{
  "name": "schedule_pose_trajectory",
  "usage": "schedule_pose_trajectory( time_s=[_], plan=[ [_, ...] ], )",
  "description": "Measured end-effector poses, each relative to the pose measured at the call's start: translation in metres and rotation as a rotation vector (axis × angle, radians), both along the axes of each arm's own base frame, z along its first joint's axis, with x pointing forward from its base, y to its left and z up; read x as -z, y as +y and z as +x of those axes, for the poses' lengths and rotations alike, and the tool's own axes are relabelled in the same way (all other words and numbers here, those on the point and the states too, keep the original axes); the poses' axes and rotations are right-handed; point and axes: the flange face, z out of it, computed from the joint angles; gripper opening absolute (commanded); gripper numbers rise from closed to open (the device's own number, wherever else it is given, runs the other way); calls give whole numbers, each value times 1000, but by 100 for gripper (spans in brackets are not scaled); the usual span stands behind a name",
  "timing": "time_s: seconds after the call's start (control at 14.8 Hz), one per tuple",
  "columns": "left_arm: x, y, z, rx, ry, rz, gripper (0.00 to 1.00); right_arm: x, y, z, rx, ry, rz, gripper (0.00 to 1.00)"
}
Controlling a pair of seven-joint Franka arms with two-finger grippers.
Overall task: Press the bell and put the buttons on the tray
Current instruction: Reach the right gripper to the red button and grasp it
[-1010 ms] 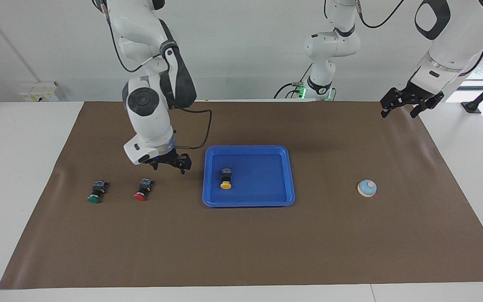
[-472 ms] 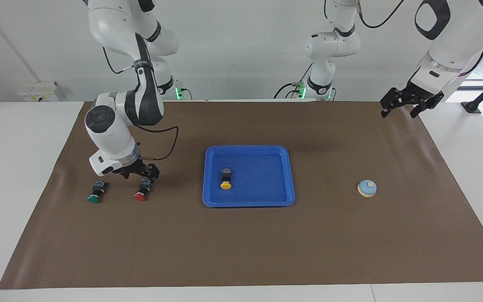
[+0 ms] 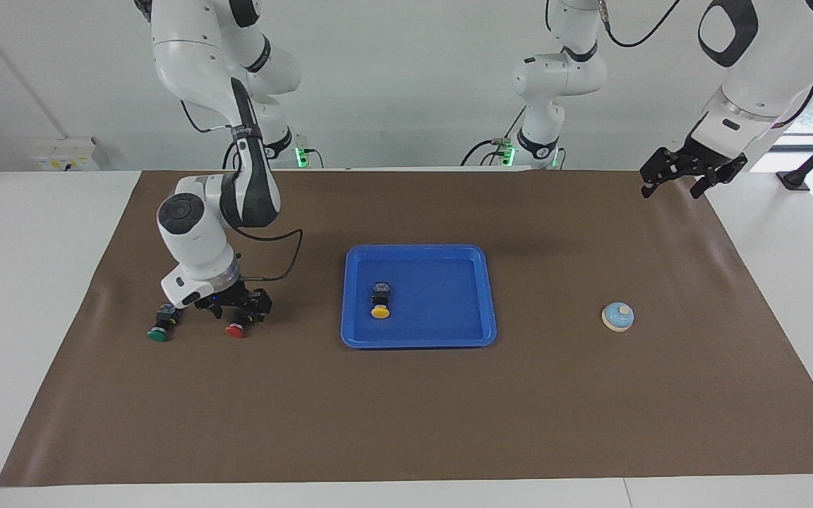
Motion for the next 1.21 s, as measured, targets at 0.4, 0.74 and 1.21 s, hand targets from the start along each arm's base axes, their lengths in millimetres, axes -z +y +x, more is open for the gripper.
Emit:
schedule_pose_trajectory(
  time_s=[0.4,0.74,1.21],
  plan=[
    [0,0,0,0,0,0,100,15,1,-5,-28,7,0,0],
    [0,0,0,0,0,0,100,15,5,-6,-36,7,1,0],
    [0,0,0,0,0,0,100,-30,45,10,-78,45,-4,0]
  ],
)
